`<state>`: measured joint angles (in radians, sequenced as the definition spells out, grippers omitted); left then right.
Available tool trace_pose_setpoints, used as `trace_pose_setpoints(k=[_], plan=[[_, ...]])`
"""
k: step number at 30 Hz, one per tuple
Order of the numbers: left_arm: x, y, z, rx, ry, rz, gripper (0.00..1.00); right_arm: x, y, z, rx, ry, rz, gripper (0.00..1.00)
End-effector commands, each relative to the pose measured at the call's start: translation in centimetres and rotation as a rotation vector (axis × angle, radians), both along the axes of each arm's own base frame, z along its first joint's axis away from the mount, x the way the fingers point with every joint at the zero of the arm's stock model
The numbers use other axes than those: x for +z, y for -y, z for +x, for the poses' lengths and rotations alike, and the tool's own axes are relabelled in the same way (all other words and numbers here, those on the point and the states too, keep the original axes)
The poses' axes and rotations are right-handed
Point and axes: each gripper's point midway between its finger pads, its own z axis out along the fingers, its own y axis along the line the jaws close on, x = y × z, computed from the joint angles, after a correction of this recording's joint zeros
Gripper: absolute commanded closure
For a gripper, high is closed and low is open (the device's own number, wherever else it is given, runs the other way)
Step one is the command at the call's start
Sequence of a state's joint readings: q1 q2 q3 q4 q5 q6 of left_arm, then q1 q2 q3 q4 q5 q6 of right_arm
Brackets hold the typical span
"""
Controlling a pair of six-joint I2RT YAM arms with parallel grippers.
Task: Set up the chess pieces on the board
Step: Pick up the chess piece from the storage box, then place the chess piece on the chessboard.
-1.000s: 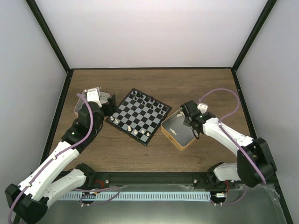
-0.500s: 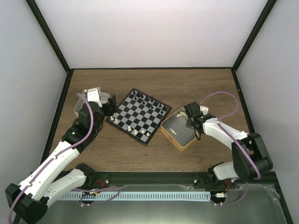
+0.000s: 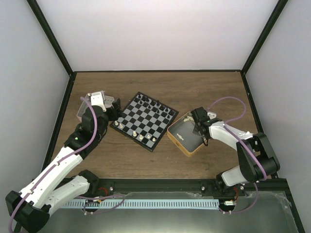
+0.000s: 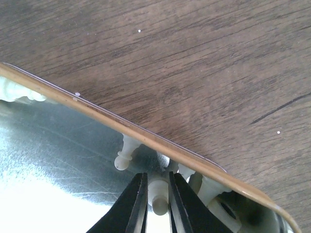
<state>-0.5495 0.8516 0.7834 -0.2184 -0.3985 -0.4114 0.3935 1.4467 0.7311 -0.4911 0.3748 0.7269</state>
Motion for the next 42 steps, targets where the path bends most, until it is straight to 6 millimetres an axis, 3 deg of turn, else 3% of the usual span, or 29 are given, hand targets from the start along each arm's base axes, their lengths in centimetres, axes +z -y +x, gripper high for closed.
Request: trace_pose_setpoints(k=[1, 6, 12, 16, 21, 27, 31, 36, 42], plan=[[0.4, -0.2, 0.1, 0.003, 0.017, -0.006, 0.18, -0.8, 0.4, -0.6, -0.034, -0.023, 0.011, 0.86], [0.3, -0.1, 0.1, 0.001, 0.015, -0.006, 0.18, -1.3, 0.2, -1.0, -0.033, -0.036, 0.028, 0.87], [0.3, -0.1, 0.1, 0.002, 0.015, -0.007, 0.18, -0.5, 0.2, -0.5, -0.019, -0.011, 0.020, 0.96], [0.3, -0.1, 0.1, 0.002, 0.014, -0.006, 0.18, 0.9, -0.4, 0.4, 0.018, 0.036, 0.044, 0.99], [0.3, -0.1, 0.1, 0.003, 0.016, -0.007, 0.18, 4.1, -3.1, 2.0, 0.113, 0.119, 0.156, 0.99], [0.4, -0.2, 0.2, 0.009, 0.019, -0.011, 0.18, 9.3, -9.0, 3.1, 0.280, 0.231, 0.339, 0.99], [0.3, -0.2, 0.2, 0.009, 0.017, -0.010, 0.18, 11.4, -13.8, 3.2, 0.403, 0.257, 0.387, 0.99], [0.2, -0.2, 0.2, 0.011, 0.016, -0.009, 0.18, 12.1, -20.3, 2.8, 0.561, 0.247, 0.416, 0.99], [0.3, -0.5, 0.1, 0.019, 0.018, -0.009, 0.18, 10.5, -27.0, 1.3, 0.722, 0.170, 0.420, 0.99]])
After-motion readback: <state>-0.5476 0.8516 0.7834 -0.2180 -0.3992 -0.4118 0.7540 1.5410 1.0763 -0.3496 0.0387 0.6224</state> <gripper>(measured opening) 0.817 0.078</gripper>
